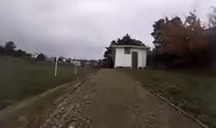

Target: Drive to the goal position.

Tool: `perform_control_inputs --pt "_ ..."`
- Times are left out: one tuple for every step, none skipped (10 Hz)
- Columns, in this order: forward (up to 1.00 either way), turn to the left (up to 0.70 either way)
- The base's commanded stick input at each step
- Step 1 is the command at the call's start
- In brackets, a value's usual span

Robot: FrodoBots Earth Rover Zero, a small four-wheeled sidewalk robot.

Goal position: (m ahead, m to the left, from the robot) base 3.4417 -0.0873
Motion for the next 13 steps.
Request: perform_control_inputs --pt "0.60 0.00" --pt "0.60 0.00" --pt "0.60 -0.02" --pt "0.60 -0.04" --pt "0.60 -0.06" --pt "0.60 -0.09" --pt "0.60 -0.11" --pt "0.60 -0.13" --pt "0.60 -0.15" --pt "0.60 -0.15" --pt "0.60 -0.15" --pt "0.60 -0.15" --pt "0.60 -0.15"
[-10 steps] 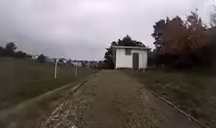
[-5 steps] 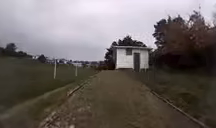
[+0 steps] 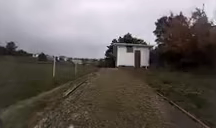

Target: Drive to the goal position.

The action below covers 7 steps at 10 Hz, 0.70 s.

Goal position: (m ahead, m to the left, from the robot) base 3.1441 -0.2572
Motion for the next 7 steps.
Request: perform_control_inputs --pt "0.60 -0.15" --pt "0.60 -0.14" --pt "0.60 -0.14" --pt "0.60 -0.13" --pt "0.60 -0.12" --pt "0.60 -0.12" --pt "0.60 -0.11"
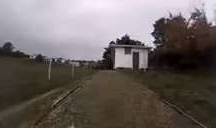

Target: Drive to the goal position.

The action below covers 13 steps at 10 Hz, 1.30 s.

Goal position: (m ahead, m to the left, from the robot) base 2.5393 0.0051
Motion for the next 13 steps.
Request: perform_control_inputs --pt "0.60 -0.10" --pt "0.60 -0.10" --pt "0.60 -0.09" --pt "0.48 -0.07" --pt "0.33 -0.05" --pt "0.17 -0.03" --pt "0.02 0.00" --pt "0.00 0.00" --pt "0.00 0.00" --pt "0.00 0.00" --pt "0.00 0.00" --pt "0.00 0.00" --pt "0.00 0.00"
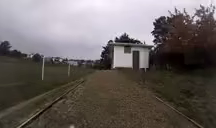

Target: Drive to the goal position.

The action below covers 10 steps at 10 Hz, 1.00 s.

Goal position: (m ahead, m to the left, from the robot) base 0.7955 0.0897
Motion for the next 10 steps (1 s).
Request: perform_control_inputs --pt "0.00 0.00" --pt "0.00 0.00" --pt "0.00 0.00" --pt "0.05 -0.01" --pt "0.25 -0.02" --pt "0.44 -0.04" --pt "0.60 -0.06" --pt "0.60 -0.07" --pt "0.60 -0.08" --pt "0.60 -0.09"
